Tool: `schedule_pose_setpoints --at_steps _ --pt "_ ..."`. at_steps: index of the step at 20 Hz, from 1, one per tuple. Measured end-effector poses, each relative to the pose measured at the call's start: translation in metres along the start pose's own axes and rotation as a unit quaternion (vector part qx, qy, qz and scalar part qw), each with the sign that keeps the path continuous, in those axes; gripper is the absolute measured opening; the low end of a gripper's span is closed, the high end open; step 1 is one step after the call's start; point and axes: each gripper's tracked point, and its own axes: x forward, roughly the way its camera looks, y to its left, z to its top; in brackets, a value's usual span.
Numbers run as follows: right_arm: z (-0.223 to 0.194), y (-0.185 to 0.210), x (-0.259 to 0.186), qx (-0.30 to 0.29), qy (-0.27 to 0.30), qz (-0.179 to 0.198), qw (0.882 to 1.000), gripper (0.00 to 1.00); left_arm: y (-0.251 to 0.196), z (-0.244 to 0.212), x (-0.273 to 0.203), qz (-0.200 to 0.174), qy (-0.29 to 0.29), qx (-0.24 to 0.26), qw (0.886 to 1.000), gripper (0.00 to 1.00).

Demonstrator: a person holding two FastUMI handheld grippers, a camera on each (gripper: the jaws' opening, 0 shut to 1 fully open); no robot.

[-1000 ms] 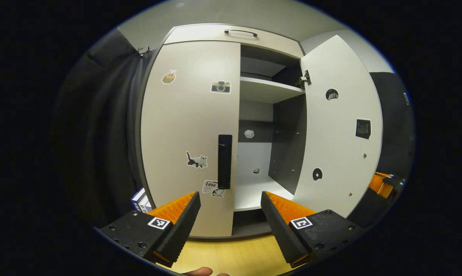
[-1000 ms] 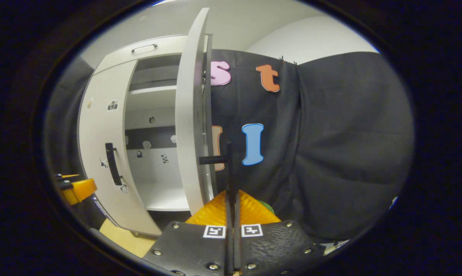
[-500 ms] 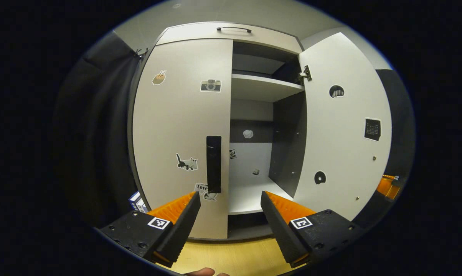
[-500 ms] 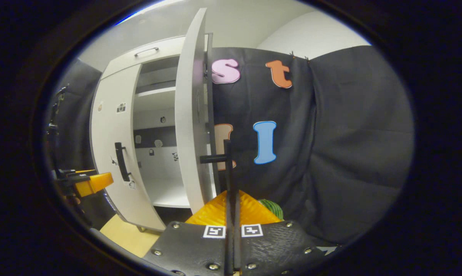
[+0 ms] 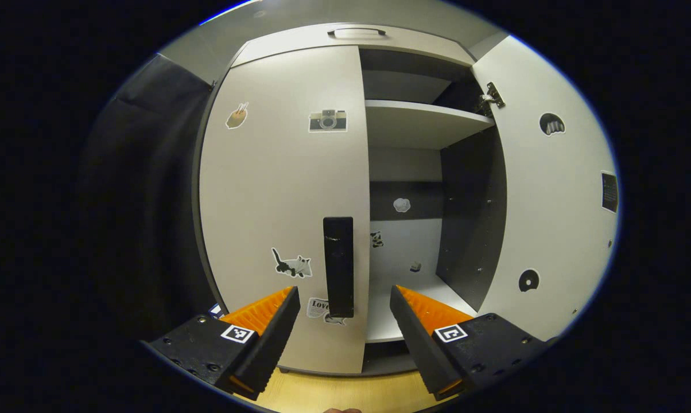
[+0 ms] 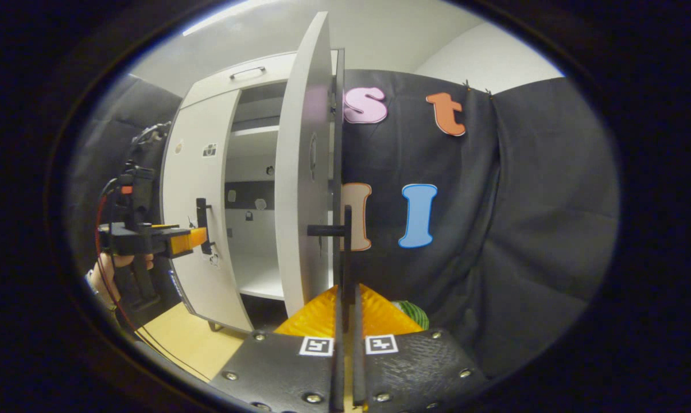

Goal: Open the right door of the double-door shoe cabinet with the right hand, and open the left door with the left hand.

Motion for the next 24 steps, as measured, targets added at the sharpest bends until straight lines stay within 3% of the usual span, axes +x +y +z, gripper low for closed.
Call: schedule_pose_setpoints --at_steps 2,3,5,10,11,15,18,20,22,24 --pt "0.005 -0.005 -0.007 0.009 -0.011 0.003 1.0 0.29 0.001 -0.001 0.015 0.011 0.0 -0.002 1.0 0.98" --pt "0.005 -0.011 -0.01 0.011 -0.013 -0.001 1.0 0.46 0.002 -0.002 0.023 0.017 0.0 0.0 1.0 0.98" --pt "0.004 -0.024 -0.015 0.004 -0.012 -0.022 1.0 0.51 0.005 0.0 0.035 0.025 -0.005 0.004 1.0 0.98" --pt "-0.01 -0.046 -0.022 0.009 0.004 -0.057 0.998 0.51 0.01 0.0 0.051 0.042 -0.01 0.005 0.999 0.97" --pt "-0.012 -0.048 -0.024 0.01 0.008 -0.062 0.998 0.55 0.01 0.002 0.052 0.043 -0.015 0.004 0.999 0.9" --pt "-0.023 -0.055 -0.029 0.006 0.02 -0.076 0.997 0.55 0.018 0.009 0.056 0.049 -0.027 0.017 0.998 0.75" --pt "-0.028 -0.056 -0.034 0.0 0.027 -0.084 0.996 0.55 0.021 0.009 0.058 0.045 -0.025 0.018 0.999 0.69" --pt "-0.031 -0.056 -0.038 -0.007 0.032 -0.088 0.996 0.55 0.012 0.008 0.061 0.02 -0.021 0.007 1.0 0.58" --pt "-0.034 -0.055 -0.042 -0.013 0.035 -0.09 0.995 0.55 0.011 0.009 0.062 0.017 -0.019 0.003 1.0 0.4" --pt "-0.036 -0.054 -0.046 -0.018 0.038 -0.092 0.995 0.55 0.011 0.008 0.061 0.018 -0.015 0.011 1.0 0.35"
